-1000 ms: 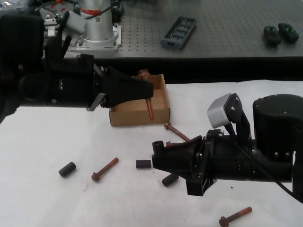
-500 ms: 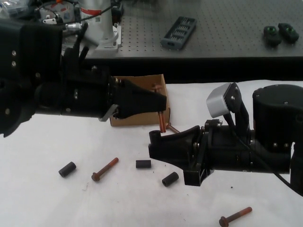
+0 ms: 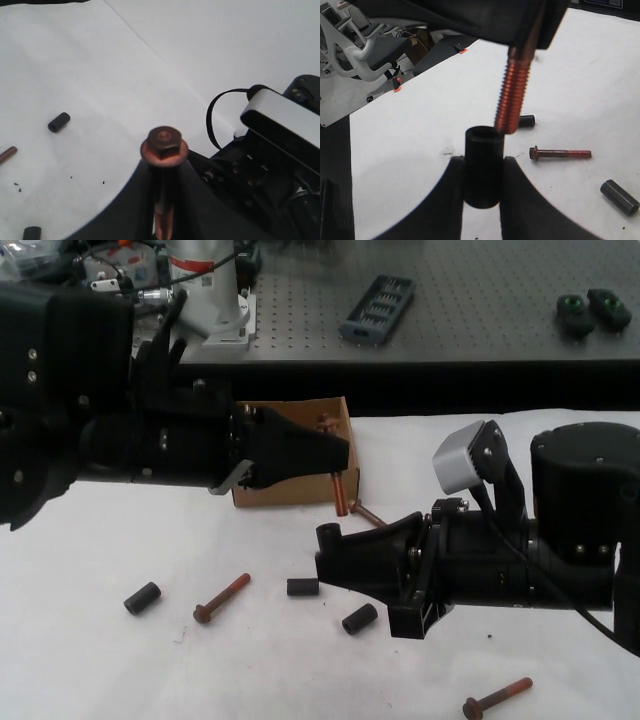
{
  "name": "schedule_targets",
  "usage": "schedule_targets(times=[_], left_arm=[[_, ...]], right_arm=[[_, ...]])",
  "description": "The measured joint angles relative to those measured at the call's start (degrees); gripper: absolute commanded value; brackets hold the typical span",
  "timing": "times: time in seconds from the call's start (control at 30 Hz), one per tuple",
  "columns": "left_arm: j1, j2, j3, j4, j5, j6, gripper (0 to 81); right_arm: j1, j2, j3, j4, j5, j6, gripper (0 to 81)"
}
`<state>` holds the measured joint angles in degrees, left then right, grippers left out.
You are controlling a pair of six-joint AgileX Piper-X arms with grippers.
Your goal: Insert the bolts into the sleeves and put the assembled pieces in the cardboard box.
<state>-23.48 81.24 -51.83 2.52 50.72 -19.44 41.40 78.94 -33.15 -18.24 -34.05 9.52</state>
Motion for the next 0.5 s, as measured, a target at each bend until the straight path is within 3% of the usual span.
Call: schedule_targets(times=[0.5], left_arm=[[0.0,0.0,0.0,0.0,-0.8,0.0,0.6]], right_arm=[[0.0,0.0,0.0,0.1,2.3,-1.0,4.4]])
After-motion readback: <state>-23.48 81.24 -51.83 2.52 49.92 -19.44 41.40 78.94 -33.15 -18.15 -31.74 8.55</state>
